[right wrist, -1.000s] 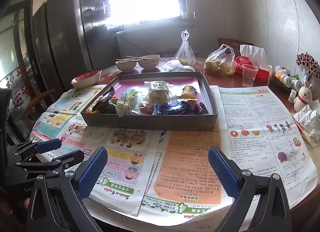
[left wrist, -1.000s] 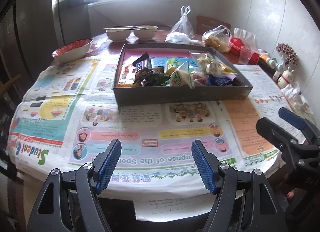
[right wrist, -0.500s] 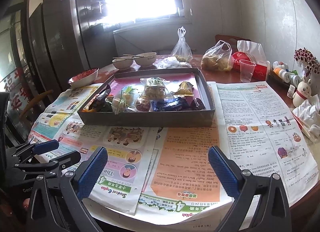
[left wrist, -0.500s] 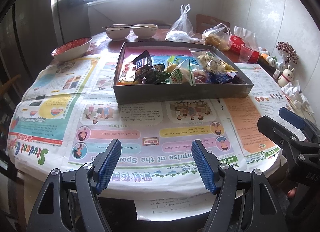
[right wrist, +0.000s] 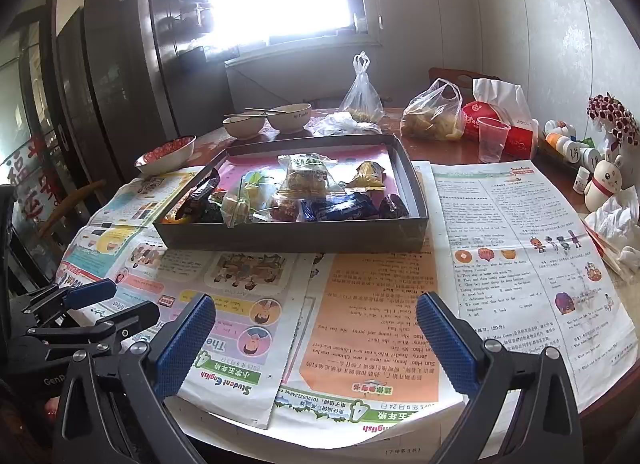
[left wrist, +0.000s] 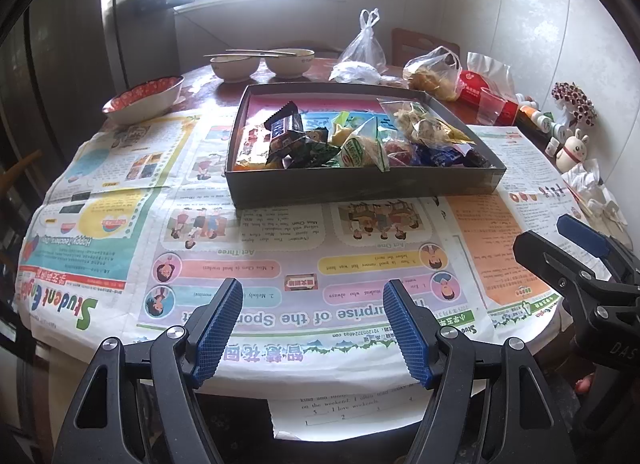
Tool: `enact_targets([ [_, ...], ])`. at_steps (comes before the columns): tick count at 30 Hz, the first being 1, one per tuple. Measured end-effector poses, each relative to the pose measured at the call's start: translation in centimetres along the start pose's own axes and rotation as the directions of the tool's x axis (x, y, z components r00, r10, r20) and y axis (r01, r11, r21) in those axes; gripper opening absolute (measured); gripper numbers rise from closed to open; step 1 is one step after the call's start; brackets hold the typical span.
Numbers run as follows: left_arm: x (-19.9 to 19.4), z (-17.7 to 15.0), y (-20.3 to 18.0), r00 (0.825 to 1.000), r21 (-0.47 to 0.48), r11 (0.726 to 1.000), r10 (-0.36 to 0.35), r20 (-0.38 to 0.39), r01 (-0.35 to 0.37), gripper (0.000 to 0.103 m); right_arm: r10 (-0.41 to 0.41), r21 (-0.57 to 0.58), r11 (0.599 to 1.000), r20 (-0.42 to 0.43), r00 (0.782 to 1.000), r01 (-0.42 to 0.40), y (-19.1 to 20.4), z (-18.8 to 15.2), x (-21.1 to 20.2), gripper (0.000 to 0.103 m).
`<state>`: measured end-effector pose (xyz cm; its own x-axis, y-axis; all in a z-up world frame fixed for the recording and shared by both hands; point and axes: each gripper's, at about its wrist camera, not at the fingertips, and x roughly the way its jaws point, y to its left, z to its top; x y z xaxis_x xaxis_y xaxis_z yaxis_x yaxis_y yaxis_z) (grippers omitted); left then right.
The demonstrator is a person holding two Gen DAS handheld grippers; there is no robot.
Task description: Organize snacks
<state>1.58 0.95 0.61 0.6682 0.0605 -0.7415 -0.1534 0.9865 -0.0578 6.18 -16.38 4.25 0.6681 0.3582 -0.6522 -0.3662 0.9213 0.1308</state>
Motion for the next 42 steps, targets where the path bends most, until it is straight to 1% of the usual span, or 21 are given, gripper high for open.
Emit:
enact_targets([
  [34,0.2,0.0,0.2,1.0,0.007,1.0,0.007,-0.003,-0.007,0.075,-0.012,0.0,1.0,0.006,1.0,0.012,-0.1,0.0,0.1,0.101],
  [42,1.0,0.2,0.3,1.0,0.015,1.0,-0.024,-0.001,0.024,0.075,-0.016,-0.005,1.0,-0.002,1.0,0.016,-0.6,0.1,0.6,0.102],
])
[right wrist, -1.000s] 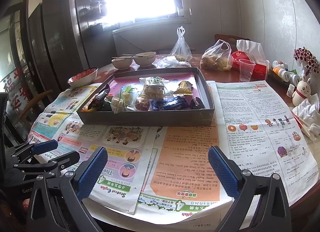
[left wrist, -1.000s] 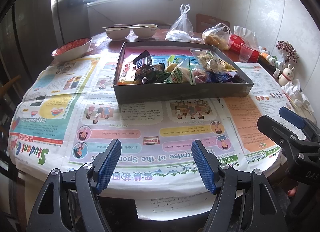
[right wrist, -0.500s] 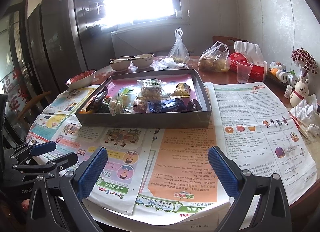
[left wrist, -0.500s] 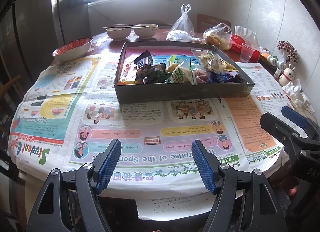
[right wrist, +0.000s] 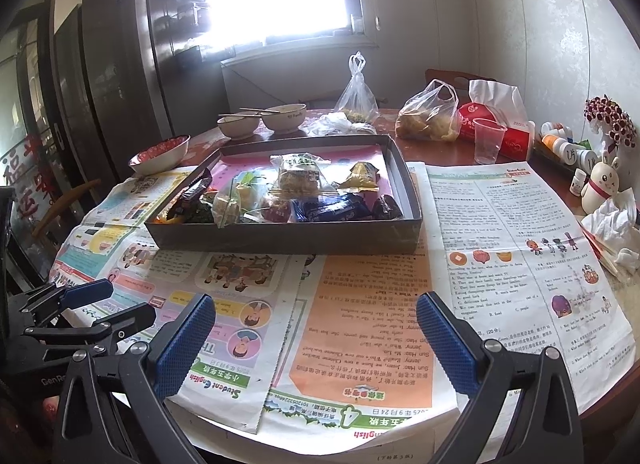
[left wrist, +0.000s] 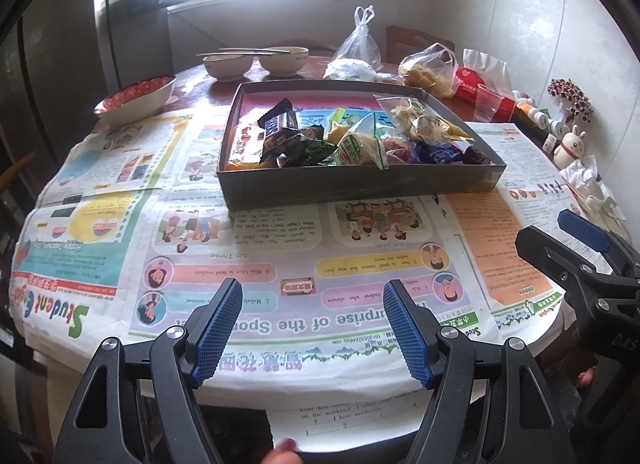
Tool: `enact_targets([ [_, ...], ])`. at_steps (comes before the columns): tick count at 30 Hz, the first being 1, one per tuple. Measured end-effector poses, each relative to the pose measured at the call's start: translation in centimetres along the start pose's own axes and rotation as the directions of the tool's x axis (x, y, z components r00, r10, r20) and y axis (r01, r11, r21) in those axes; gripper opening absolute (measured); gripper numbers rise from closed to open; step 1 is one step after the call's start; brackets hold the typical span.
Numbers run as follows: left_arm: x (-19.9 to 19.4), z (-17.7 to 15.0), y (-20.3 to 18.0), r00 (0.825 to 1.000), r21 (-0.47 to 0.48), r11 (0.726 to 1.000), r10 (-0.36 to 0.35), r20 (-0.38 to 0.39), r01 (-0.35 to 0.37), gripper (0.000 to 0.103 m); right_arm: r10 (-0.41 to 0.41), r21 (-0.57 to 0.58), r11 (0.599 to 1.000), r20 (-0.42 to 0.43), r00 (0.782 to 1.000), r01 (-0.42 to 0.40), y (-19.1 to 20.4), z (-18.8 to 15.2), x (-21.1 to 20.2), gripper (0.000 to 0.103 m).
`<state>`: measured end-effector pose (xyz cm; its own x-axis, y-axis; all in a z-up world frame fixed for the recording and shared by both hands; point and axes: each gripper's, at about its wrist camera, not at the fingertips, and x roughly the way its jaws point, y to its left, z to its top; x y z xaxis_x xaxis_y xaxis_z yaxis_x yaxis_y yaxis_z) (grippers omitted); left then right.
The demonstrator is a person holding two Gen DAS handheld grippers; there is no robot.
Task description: Organize snacks
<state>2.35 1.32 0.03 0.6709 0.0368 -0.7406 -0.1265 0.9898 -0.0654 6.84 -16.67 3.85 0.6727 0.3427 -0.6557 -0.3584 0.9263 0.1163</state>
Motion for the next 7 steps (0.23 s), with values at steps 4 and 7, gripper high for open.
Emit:
enact_targets([
  [4,0.1,1.0,1.4,0.999,-0.027,0.999,-0.024,0.034,0.024,0.075,-0.004,0.016,1.0,-0.014,1.0,0.004,-1.2,0.4,0.6,0.102],
  [7,0.0,3.0,4.3,0.998,-0.077,0.997,-0.003,0.064,0.008,0.077,-0.009,0.054,0.998,-0.029,1.0,0.01,-3.4,1.8,1.1,0.102],
])
